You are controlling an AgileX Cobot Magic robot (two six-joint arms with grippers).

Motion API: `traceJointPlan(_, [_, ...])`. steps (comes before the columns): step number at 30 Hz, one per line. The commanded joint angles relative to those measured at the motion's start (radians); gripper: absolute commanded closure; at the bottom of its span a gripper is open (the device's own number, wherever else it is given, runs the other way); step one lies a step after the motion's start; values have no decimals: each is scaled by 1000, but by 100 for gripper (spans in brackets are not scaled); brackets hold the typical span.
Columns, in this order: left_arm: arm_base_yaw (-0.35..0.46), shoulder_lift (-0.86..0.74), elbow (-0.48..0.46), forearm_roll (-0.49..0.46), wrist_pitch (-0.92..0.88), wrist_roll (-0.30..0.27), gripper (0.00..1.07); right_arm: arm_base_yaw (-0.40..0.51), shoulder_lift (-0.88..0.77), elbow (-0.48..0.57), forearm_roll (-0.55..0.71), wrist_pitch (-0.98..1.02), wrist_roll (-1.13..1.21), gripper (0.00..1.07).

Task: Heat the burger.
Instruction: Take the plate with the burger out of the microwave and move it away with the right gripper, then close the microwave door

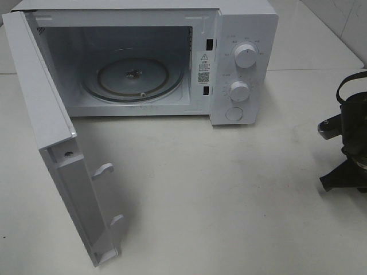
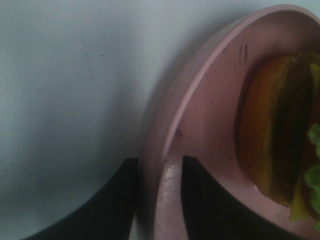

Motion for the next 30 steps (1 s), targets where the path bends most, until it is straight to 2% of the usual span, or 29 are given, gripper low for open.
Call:
traceJointPlan(1, [-6, -23, 3, -3, -8, -3, 9, -4, -19, -4, -12, 19, 4, 59])
traceJointPlan(3, [-6, -23, 3, -3, -8, -3, 9, -1, -61, -4, 0, 10, 4, 50])
traceJointPlan(9, [-6, -23, 3, -3, -8, -3, 9, -1, -159, -4, 108, -85, -56, 44])
traceJointPlan(11, [-6, -23, 3, -3, -8, -3, 9, -1, -215, -4, 228, -138, -200, 42])
traceJointPlan(12, [-6, -23, 3, -3, -8, -3, 9, -1, -215, -4, 228, -138, -200, 42])
traceJointPlan(14, [-6, -23, 3, -3, -8, -3, 9, -1, -281, -4, 364, -173, -329, 39])
traceJointPlan(15, [-6, -23, 3, -3, -8, -3, 9, -1, -281, -4, 364, -173, -329, 39])
traceJointPlan(16, [-6, -23, 3, -3, -8, -3, 9, -1, -322, -4, 452, -181, -413, 35])
traceJointPlan(17, [-6, -23, 3, -3, -8, -3, 9, -1, -322, -4, 452, -181, -413, 35])
traceJointPlan(19, [-6, -23, 3, -3, -8, -3, 9, -1, -387, -4, 584, -178, -554, 28])
traceJointPlan(20, [-6, -23, 3, -3, -8, -3, 9, -1, -387, -4, 584, -178, -554, 28])
traceJointPlan(21, [-6, -23, 3, -3, -8, -3, 9, 0, -432, -4, 693, -164, -662, 27])
traceJointPlan(22, [-6, -23, 3, -3, -8, -3, 9, 3, -457, -4, 753, -150, -724, 27])
traceJointPlan(23, [-6, -23, 3, -3, -8, -3, 9, 3, -457, -4, 753, -150, -724, 27])
traceJointPlan(24, [-6, -23, 3, -3, -8, -3, 9, 17, -511, -4, 839, -118, -823, 27])
traceJointPlan(26, [-6, -23, 3, -3, -8, -3, 9, 27, -531, -4, 872, -102, -867, 27])
traceJointPlan(27, [-6, -23, 3, -3, -8, -3, 9, 48, -585, -4, 934, -70, -922, 27])
traceJointPlan(30, [-6, -23, 3, -3, -8, -3, 9, 76, -661, -4, 974, -40, -968, 28])
